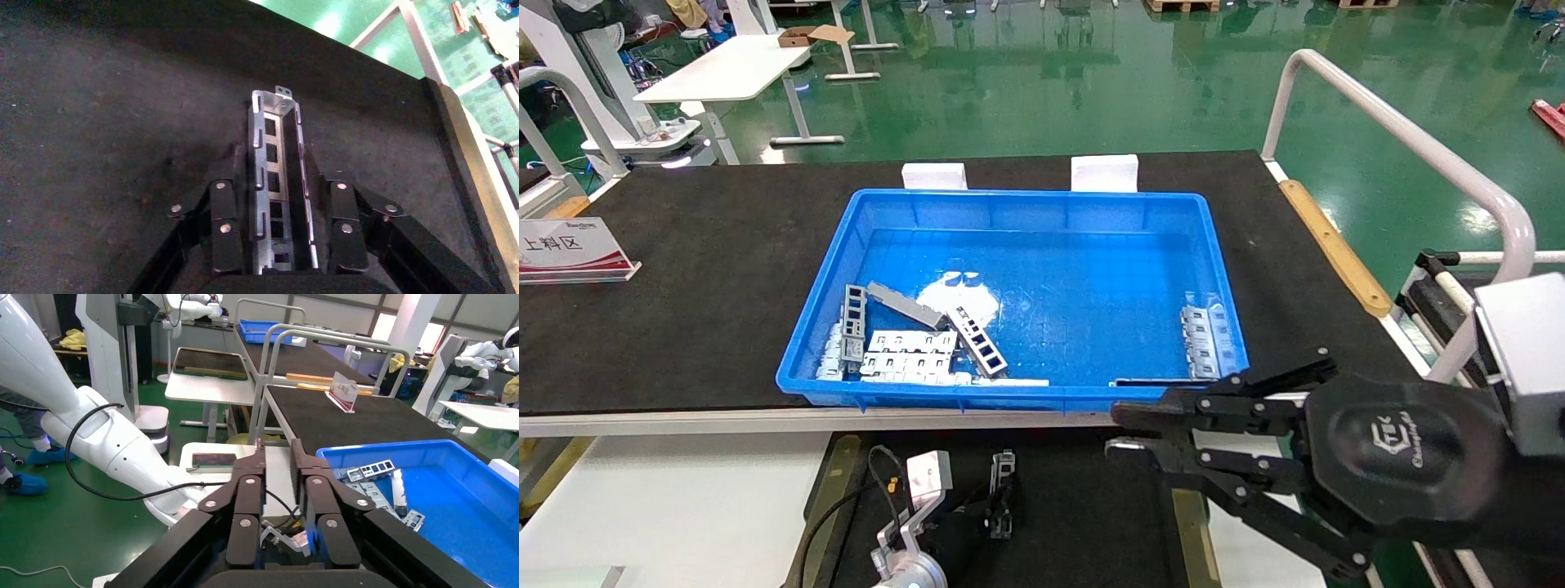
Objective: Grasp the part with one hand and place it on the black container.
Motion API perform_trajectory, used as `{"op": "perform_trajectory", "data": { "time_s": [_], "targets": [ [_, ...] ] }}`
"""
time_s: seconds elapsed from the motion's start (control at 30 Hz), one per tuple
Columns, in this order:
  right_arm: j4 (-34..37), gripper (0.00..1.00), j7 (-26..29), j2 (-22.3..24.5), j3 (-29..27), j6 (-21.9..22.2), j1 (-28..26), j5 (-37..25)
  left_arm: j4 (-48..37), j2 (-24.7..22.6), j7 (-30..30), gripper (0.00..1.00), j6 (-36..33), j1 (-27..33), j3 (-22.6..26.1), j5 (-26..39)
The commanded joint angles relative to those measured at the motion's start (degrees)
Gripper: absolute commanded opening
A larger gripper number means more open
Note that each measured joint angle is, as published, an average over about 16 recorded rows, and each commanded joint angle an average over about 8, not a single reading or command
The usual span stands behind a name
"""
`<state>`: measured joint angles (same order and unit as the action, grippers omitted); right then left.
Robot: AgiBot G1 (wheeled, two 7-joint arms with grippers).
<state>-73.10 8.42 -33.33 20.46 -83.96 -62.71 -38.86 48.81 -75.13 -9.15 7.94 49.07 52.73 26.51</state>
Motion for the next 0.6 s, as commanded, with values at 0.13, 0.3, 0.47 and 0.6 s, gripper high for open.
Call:
{"op": "perform_trajectory", "data": {
  "time_s": [0.13, 0.3, 0.47, 0.6],
  "targets": [
    [0.0, 1.0, 0.0, 0.0, 0.0, 0.0, 0.0, 0.0, 0.5, 0.3, 0.2, 1.0, -1.2, -0.4, -0.5, 0.9],
    [0.0, 1.0, 0.0, 0.0, 0.0, 0.0, 0.0, 0.0, 3.5, 2.8, 1.2, 1.0, -3.8, -1.4, -0.6, 2.3],
    [0.0, 1.0, 0.0, 0.0, 0.0, 0.0, 0.0, 0.0, 7.8, 7.0, 2.5, 1.0, -7.7, -3.0, -0.1, 3.7],
    [0.0, 1.0, 0.0, 0.0, 0.0, 0.0, 0.0, 0.0, 11.1, 11.1, 3.5, 1.0, -12.1, -3.9, 0.7, 4.6]
  ]
}}
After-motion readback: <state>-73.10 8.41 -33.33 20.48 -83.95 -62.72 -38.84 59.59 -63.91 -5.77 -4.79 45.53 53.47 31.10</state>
